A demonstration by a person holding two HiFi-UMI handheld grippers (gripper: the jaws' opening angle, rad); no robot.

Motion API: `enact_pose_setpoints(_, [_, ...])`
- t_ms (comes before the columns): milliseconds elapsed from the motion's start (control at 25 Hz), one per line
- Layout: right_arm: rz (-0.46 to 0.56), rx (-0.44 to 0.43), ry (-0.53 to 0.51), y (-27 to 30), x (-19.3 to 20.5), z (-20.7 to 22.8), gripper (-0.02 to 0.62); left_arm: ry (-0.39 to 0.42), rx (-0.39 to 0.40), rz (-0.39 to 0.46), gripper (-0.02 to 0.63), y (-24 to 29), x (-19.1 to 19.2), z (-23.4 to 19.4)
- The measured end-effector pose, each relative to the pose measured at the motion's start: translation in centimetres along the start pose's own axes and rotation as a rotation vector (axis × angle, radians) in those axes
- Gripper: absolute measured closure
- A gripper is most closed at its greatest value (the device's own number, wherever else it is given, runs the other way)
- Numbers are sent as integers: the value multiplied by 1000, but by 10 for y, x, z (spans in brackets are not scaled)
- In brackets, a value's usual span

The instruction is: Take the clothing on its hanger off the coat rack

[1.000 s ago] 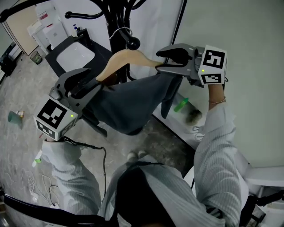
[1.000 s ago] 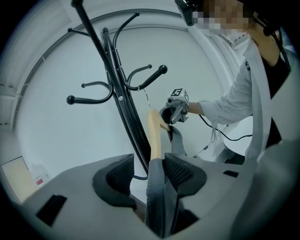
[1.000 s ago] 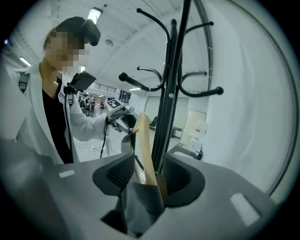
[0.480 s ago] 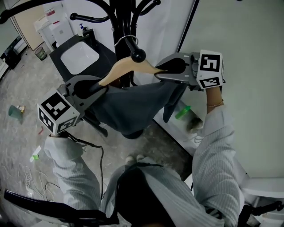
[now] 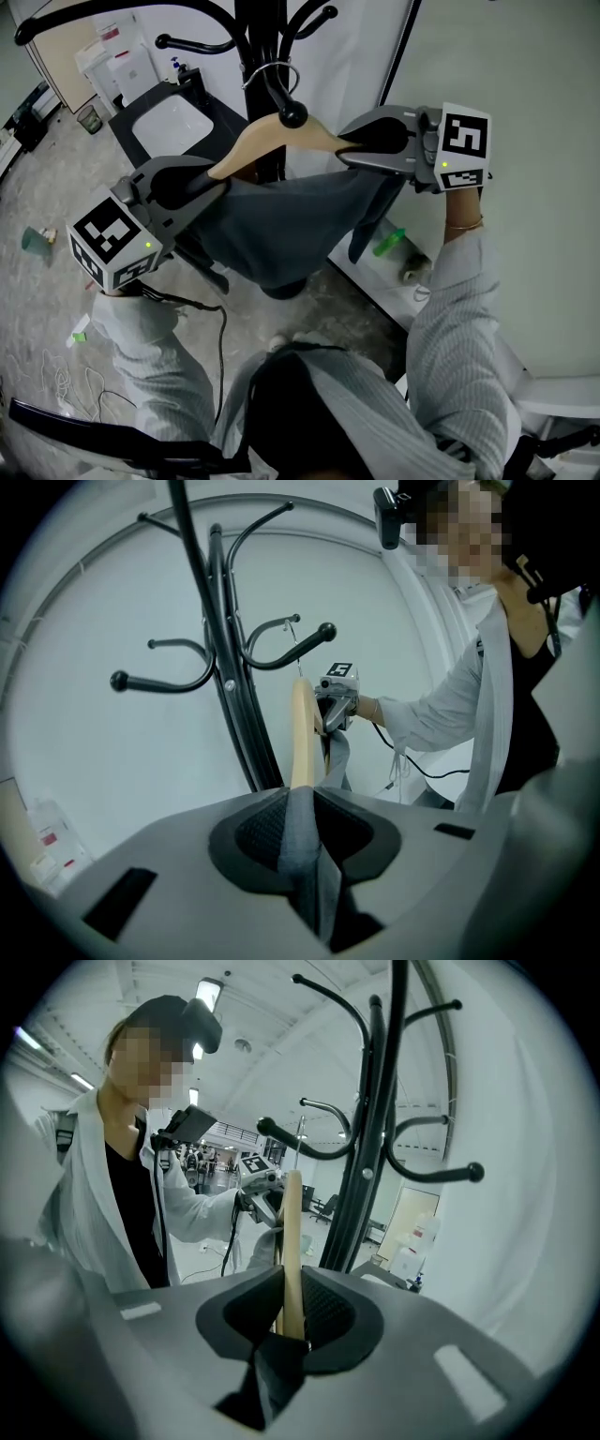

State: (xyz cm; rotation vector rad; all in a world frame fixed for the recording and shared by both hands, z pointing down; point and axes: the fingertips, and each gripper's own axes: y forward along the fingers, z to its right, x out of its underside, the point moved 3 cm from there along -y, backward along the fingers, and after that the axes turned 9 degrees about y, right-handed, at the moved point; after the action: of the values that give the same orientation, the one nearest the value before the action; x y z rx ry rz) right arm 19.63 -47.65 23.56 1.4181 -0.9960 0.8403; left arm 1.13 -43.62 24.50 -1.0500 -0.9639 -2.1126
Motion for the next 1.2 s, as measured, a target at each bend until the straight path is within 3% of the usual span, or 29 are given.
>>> enact_pose_setpoints(200, [-6, 32, -57, -23, -26, -26, 535, 63, -13, 30, 528, -14, -39, 12])
enact_pose_setpoints(400, [-9, 58, -67, -40, -35, -43, 535, 77, 30, 17, 529, -17, -57, 24])
enact_pose_setpoints(880, [6, 142, 7, -77, 5, -158, 535, 54, 159, 44, 529, -16, -73, 132])
enact_pose_setpoints(1200, [21, 179, 60, -86, 23, -164, 534, 42, 201, 75, 529, 2, -67, 139])
